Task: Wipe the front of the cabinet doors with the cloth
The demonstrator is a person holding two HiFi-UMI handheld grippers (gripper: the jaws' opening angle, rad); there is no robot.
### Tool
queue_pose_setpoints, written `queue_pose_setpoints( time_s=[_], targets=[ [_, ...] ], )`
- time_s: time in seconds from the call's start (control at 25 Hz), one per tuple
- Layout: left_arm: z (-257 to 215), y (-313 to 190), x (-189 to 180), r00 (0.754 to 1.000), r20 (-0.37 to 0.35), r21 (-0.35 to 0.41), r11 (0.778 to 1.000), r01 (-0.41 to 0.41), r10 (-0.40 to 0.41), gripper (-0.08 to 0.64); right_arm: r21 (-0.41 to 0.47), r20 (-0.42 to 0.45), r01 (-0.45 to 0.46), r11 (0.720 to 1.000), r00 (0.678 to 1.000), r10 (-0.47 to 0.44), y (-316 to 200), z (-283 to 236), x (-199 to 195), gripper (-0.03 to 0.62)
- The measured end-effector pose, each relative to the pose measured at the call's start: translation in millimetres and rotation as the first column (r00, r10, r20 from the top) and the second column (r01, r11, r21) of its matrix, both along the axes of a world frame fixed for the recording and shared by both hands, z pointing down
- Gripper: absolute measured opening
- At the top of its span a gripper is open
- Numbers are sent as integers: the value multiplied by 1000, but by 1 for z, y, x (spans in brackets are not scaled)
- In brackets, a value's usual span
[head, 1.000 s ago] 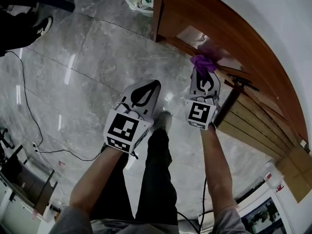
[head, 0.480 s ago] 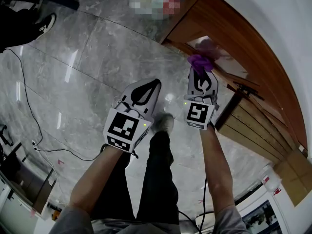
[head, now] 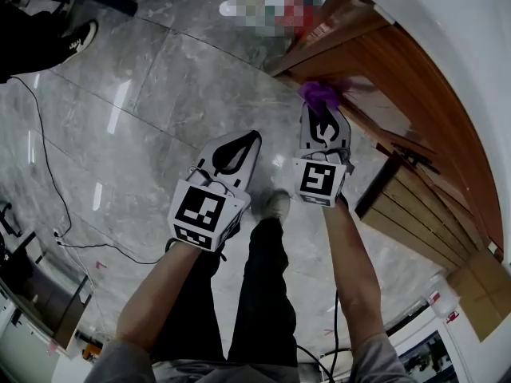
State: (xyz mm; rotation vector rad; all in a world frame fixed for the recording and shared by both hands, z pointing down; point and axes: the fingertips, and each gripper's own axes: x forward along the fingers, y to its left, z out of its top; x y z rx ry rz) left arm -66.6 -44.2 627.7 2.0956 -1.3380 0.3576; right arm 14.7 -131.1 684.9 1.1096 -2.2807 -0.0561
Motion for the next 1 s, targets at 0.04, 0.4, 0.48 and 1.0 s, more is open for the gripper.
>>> queue_pose_setpoints(
  time_s=[0.04,0.4,0.48,1.0],
  targets=[
    [-1,1,-2,1000,0,0,1000,3,-3,9,-2,4,3,1000,1000,-3,-1,-1,-4,81],
    [-12,5,-18,1000,-1,9,1000,25,-25,9,-37,51,20,999,999,-18,-3,-12,-36,81],
    [-15,7,-20,1000,0,12,999,30,-30,9,-36,77,32,999,997,-29,-1,-21,-45,81],
    [-98,16,-1,1000,-17,58,998,-23,24,9,-6,203,7,1000,979,-6,29,-150,-31,81]
  ],
)
